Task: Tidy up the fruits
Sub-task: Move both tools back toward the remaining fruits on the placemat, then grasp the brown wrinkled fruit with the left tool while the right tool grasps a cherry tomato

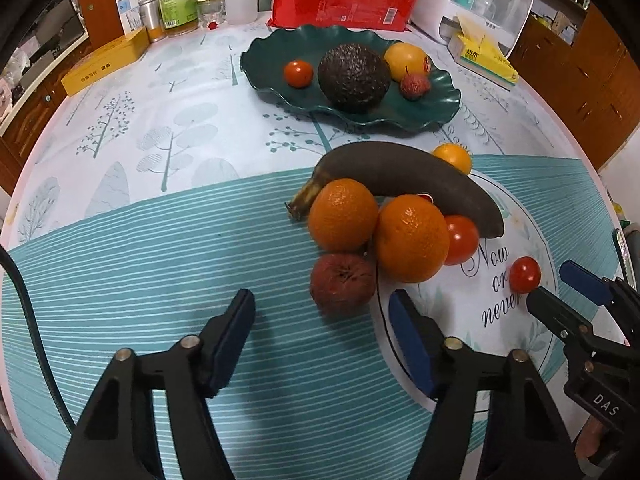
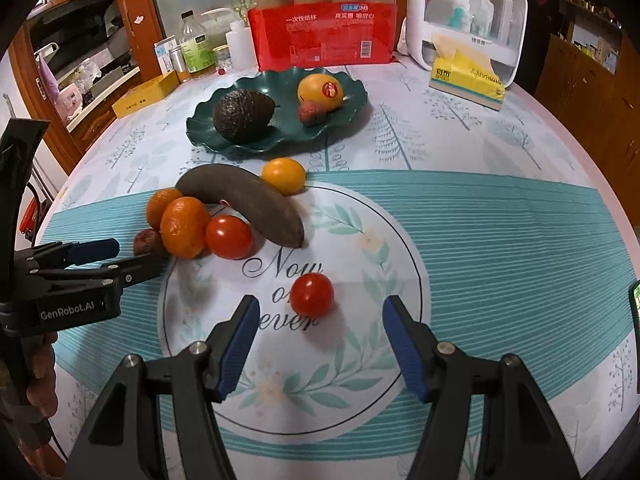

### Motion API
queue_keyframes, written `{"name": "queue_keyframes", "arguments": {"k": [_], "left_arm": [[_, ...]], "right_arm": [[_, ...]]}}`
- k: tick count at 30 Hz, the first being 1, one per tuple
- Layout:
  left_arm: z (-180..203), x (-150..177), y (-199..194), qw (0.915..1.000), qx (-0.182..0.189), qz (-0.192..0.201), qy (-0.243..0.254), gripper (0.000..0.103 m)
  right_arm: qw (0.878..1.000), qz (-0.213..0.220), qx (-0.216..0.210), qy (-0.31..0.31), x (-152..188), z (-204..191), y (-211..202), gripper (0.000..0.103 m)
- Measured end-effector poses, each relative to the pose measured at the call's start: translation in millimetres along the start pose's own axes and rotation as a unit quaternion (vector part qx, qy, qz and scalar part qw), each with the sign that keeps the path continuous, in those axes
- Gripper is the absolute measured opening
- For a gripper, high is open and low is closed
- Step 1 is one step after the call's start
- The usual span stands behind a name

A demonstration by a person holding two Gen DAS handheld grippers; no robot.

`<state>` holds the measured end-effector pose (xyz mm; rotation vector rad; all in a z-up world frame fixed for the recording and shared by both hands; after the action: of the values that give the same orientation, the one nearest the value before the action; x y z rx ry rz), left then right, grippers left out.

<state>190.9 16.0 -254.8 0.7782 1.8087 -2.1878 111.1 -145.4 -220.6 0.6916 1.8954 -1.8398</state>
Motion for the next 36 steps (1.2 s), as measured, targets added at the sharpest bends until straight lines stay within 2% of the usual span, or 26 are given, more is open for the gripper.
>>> {"name": "queue_keyframes", "arguments": {"k": [5, 7, 11, 16, 18, 19, 27, 36], "left_arm": [[4, -1, 4, 1.0, -0.005, 0.004, 0.005, 0.054], [5, -3, 4, 1.0, -0.003, 0.007, 0.005, 0.044], [6, -4, 4, 0.9999, 0.0, 0.01, 0.004, 0.031], [7, -3, 3, 0.9999, -0.006, 0.013, 0.006, 0.03], [7, -2, 3, 0.9998, -0.009, 0.015, 0.006, 0.03], [7, -2, 2, 0.9998, -0.01, 0.014, 0.006, 0.029], [7, -5, -10, 0.9995, -0.018, 0.022, 0.013, 0.029], [16, -9, -42, 0.9995, -0.008, 0.032, 0.004, 0.029]], "right_arm": [[1.0, -0.001, 0.0, 0.004, -1, 2, 8, 0.063], [1.0, -0.004, 0.0, 0.004, 0, 2, 12, 0.061], [1.0, -0.013, -0.004, 0.008, 2, 2, 20, 0.05], [1.0, -0.014, 0.002, -0.004, 3, -1, 24, 0.04], [1.0, -0.014, 0.0, -0.008, 3, -3, 25, 0.028], [1.0, -0.014, 0.001, -0.011, 2, -3, 25, 0.026], [1.0, -0.009, -0.007, -0.006, 1, -5, 19, 0.026], [1.0, 0.012, -0.028, -0.005, -14, -11, -5, 0.026]]}}
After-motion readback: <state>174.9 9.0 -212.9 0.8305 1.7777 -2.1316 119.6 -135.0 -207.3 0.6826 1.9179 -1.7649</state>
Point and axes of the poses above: each gripper's, at about its wrist camera, not at the fingertips, and y roughly the way its jaws point, z to its right, x to its underside, the point moved 6 cm from there along y, roughly the way its jaws point, and after that the axes turned 6 degrees about z, right-handed, at the moved point
